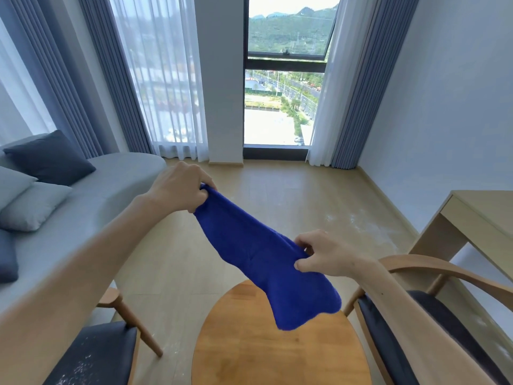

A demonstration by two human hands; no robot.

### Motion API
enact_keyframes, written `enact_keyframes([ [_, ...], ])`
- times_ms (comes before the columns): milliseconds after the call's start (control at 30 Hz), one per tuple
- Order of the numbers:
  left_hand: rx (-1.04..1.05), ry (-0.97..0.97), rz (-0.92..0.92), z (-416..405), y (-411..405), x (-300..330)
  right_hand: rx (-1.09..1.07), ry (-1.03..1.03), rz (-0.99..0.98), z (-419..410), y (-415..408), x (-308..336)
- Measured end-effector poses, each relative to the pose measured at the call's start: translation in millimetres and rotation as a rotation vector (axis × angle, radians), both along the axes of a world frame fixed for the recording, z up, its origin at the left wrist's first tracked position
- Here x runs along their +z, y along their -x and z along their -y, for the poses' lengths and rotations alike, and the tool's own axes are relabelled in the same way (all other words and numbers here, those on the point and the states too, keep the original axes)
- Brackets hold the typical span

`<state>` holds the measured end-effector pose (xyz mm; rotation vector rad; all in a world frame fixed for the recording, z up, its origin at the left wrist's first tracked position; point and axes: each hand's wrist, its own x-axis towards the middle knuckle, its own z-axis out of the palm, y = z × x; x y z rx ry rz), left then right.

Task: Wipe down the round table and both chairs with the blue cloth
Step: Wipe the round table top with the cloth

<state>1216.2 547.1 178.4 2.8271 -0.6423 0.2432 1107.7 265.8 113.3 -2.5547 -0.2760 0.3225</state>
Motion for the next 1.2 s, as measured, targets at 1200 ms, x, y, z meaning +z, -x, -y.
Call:
enact_keyframes([
  [1200, 0.418, 0.424, -0.034, -37, -23, -23, -0.058, -0.048, 0.096, -14, 19, -25],
])
